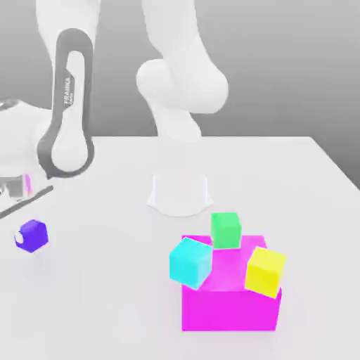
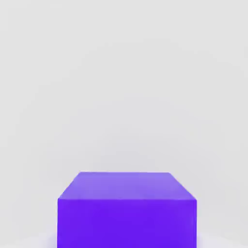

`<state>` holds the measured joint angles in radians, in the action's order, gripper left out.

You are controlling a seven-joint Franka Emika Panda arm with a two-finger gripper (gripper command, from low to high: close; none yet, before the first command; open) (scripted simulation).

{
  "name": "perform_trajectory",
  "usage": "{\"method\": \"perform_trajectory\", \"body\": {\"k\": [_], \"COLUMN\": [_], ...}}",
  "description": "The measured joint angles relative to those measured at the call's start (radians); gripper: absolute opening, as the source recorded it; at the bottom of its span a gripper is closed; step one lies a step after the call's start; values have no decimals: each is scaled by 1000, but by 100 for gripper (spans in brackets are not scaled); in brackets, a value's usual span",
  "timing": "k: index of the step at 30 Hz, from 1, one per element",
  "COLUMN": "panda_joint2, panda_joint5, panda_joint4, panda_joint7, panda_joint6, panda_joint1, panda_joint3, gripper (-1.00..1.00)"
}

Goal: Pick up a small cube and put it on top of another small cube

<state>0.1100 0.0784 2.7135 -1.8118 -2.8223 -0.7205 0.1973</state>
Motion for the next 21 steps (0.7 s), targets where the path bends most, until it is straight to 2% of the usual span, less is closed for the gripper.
{"method": "perform_trajectory", "body": {"k": [6,14,21], "panda_joint2": [-86,-184,-268], "panda_joint5": [-28,-24,-10], "panda_joint4": [-42,-107,-162], "panda_joint7": [200,521,803], "panda_joint6": [124,285,423], "panda_joint1": [195,483,680], "panda_joint3": [-126,-253,-388], "gripper": [-100,-100,-100]}}
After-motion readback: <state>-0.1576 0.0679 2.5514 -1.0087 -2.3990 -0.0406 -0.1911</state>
